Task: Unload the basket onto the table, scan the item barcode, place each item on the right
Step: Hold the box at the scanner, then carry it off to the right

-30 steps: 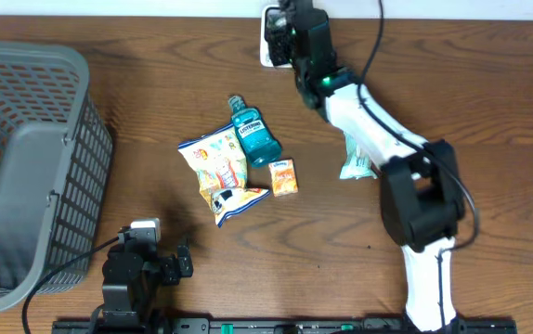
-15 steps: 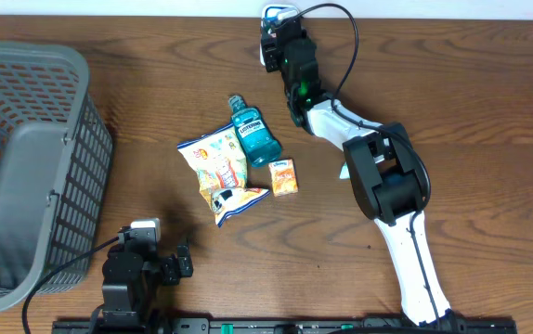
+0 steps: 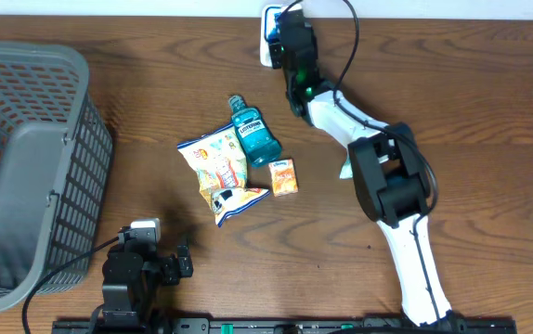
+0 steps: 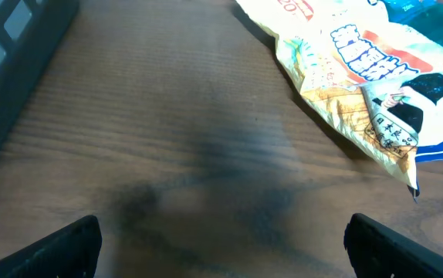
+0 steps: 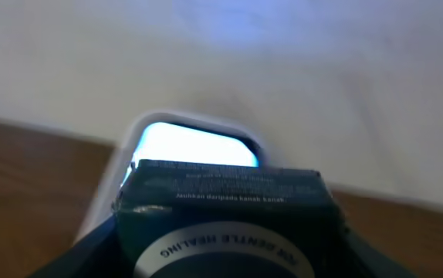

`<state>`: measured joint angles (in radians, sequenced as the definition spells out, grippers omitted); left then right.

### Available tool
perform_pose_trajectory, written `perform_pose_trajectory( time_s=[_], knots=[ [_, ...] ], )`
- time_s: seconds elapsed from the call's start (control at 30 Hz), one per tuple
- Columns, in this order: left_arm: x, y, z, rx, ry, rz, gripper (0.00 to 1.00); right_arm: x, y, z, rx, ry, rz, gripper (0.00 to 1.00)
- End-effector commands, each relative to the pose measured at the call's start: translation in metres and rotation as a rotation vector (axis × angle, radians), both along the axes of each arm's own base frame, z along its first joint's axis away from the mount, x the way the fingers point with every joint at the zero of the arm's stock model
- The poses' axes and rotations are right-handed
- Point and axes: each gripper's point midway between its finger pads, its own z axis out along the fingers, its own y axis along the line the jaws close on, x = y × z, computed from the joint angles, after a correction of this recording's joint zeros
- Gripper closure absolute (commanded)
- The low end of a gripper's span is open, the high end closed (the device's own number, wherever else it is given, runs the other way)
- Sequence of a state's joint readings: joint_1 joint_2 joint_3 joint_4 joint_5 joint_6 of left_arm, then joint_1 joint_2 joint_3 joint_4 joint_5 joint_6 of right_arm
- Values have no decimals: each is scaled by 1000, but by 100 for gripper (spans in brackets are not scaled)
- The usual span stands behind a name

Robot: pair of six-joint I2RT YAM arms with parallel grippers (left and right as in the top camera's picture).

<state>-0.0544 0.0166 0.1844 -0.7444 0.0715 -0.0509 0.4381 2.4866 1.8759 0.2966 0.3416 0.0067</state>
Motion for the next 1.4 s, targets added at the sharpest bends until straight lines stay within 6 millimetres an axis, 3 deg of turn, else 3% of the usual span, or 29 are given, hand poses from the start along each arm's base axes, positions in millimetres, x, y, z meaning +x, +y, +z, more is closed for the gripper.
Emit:
perform_pose_trajectory(
  time_s=[0.0,0.1,0.2,0.4,0.53,0.7,0.83,0.97,1.0,1.1,1.13,1.17,1.27,1.37],
  knots=[
    [-4,2,-6,17,23,0,2,-6,-77,101,-51,-78,-274,61],
    [-4,2,-6,17,23,0,2,-19,-126,112,-138,-8,-402,61],
    [-4,2,-6,17,23,0,2,-37,-185,110,-233,103,-530,62],
    [-4,2,-6,17,23,0,2,-71,-317,62,-346,392,-707,58],
    [-4,2,-6,17,23,0,2,-107,-419,27,-340,549,-858,59],
    [-4,2,-6,17,23,0,2,-148,-503,-21,-200,700,-904,56],
    [-4,2,-6,17,23,0,2,-183,-549,-56,-27,776,-944,56],
    [-4,2,-6,17,23,0,2,-219,-588,-69,58,813,-1038,55],
    [-4,2,-6,17,23,0,2,-230,-599,-70,70,821,-1062,48],
    [-4,2,-6,16,23,0,2,-249,-618,-65,91,823,-1108,14],
    [-4,2,-6,17,23,0,2,-254,-623,-63,109,816,-1132,7],
    [-4,2,-6,17,23,0,2,-257,-626,-58,127,804,-1146,1],
    [-4,2,-6,17,23,0,2,-251,-621,-40,175,761,-1104,1],
    [-4,2,-6,16,23,0,2,-223,-591,-7,270,679,-955,1]
  ],
)
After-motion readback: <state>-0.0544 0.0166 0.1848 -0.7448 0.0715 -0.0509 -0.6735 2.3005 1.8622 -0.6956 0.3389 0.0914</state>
